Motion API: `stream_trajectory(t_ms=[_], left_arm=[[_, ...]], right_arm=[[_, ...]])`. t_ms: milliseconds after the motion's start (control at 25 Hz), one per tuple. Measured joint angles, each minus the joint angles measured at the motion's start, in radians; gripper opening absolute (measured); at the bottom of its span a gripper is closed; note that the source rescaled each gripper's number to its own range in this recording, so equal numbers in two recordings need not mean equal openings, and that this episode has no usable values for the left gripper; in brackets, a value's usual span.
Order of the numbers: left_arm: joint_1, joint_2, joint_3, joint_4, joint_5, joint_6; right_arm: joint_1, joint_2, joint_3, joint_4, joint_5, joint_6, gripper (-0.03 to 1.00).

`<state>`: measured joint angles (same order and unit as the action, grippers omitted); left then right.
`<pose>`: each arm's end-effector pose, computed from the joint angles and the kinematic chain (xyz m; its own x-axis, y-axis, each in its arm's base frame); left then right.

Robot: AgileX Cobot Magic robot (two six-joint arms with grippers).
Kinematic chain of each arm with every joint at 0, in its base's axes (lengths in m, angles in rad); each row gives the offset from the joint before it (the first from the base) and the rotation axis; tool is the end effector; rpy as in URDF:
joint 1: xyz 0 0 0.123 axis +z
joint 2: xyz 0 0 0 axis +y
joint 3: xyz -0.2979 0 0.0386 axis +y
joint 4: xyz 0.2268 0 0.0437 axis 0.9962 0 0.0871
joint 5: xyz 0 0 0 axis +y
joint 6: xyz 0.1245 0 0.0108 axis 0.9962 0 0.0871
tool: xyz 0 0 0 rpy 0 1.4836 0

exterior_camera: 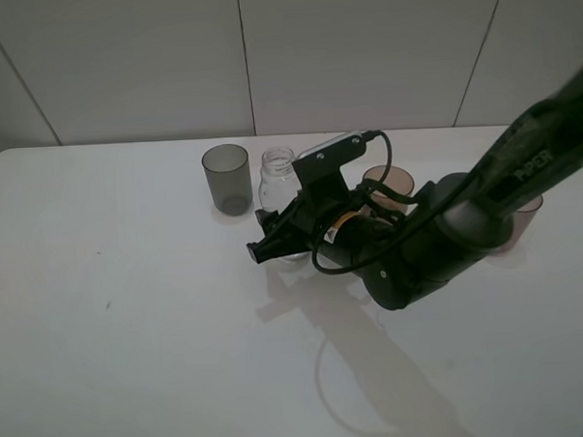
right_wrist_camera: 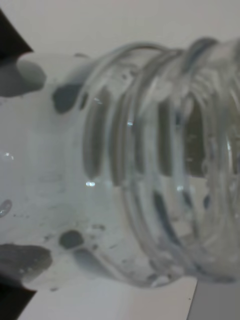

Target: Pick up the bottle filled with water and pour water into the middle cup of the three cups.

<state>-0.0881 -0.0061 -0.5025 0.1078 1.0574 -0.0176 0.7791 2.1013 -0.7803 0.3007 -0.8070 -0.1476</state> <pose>-0.0088 0.0125 0.2532 -0.4410 0.0744 -0.8944 0.0196 0.9971 0.0733 0.2979 0.2567 0.0983 -0.3437 -0.2520 -0.9046 -0.5285 0.8482 -0.0355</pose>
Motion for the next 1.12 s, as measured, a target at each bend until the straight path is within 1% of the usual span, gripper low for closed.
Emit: stream_trajectory(t_ms=[80,120,160,200,280,360,400,520,800,920,960,1040,1120], left_arm=[[0.0,0.0,0.0,0.0,0.0,0.0],[0.0,0.0,0.0,0.0,0.0,0.0],[0.0,0.0,0.0,0.0,0.0,0.0],[0.0,0.0,0.0,0.0,0.0,0.0],[0.0,0.0,0.0,0.0,0.0,0.0],[0.0,0.0,0.0,0.0,0.0,0.0],[0.0,0.0,0.0,0.0,0.0,0.0],[0.0,0.0,0.0,0.0,0.0,0.0],[0.0,0.0,0.0,0.0,0.0,0.0],[0.0,0.0,0.0,0.0,0.0,0.0],[0.0,0.0,0.0,0.0,0.0,0.0],[0.0,0.0,0.0,0.0,0.0,0.0],[0.0,0.0,0.0,0.0,0.0,0.0]], right_arm=[[0.0,0.0,0.0,-0.005,0.001,0.0,0.03],[0.0,0.0,0.0,-0.006,0.001,0.0,0.06],[0.0,0.0,0.0,-0.006,0.001,0.0,0.12],[0.0,0.0,0.0,-0.006,0.001,0.0,0.22],[0.0,-0.001,0.0,-0.006,-0.001,0.0,0.49],[0.0,-0.007,0.0,-0.006,-0.005,0.0,0.66],[0.0,-0.012,0.0,-0.006,-0.008,0.0,0.71],[0.0,-0.037,0.0,-0.006,-0.012,0.0,0.76],[0.0,-0.174,0.002,0.001,-0.009,0.0,0.76],[0.0,-0.275,0.003,0.038,0.019,-0.005,0.76],[0.0,-0.325,0.003,0.054,0.05,-0.018,0.76],[0.0,-0.403,0.003,0.089,0.142,-0.063,0.76],[0.0,-0.508,0.003,0.138,0.286,-0.126,0.76]])
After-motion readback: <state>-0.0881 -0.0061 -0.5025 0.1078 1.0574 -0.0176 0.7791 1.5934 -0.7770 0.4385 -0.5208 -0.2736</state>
